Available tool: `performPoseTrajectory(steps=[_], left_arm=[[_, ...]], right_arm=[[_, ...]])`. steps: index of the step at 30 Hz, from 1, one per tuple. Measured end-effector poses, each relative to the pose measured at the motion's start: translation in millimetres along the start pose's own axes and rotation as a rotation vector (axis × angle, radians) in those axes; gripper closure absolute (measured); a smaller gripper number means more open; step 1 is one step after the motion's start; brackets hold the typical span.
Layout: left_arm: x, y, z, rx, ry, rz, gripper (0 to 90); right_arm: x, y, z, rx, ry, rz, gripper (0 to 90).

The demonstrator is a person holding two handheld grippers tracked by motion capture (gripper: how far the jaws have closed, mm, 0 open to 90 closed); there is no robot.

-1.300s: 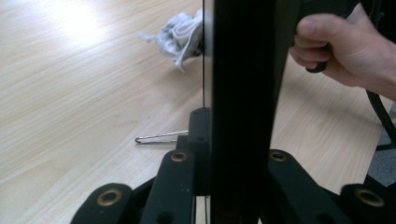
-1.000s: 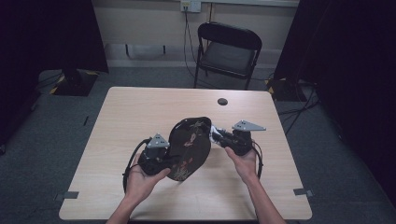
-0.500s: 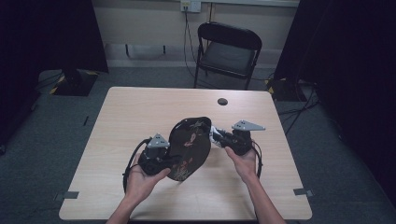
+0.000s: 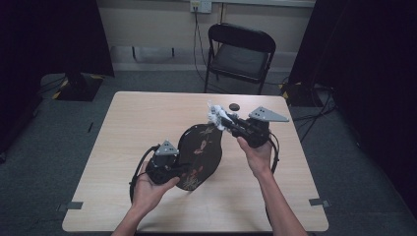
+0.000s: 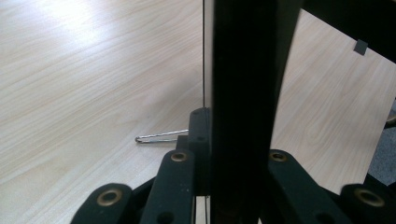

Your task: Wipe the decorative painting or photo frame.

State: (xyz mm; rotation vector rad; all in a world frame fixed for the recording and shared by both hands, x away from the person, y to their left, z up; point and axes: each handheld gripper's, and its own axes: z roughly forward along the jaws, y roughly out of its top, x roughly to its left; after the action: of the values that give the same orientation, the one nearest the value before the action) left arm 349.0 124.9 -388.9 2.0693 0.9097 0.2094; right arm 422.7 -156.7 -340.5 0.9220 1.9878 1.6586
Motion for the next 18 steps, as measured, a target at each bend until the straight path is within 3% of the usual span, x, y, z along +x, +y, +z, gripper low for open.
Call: performPoseTrajectory(steps=[5,14,18], left_arm=[[-0.3,0.8,0.7,0.002,-0.001,0.002,80.6],[-1.5,1.5,1.2,0.004,0.006,0.007,80.6],[-2.0,2.5,1.4,0.010,0.015,0.018,80.6]], right_arm=[[19.1,11.8,4.0,-0.010,0.062,-0.045,76.7],[44.8,27.6,9.4,-0.031,0.152,-0.080,76.7],[57.5,35.3,9.5,-0.036,0.196,-0.132,77.3]])
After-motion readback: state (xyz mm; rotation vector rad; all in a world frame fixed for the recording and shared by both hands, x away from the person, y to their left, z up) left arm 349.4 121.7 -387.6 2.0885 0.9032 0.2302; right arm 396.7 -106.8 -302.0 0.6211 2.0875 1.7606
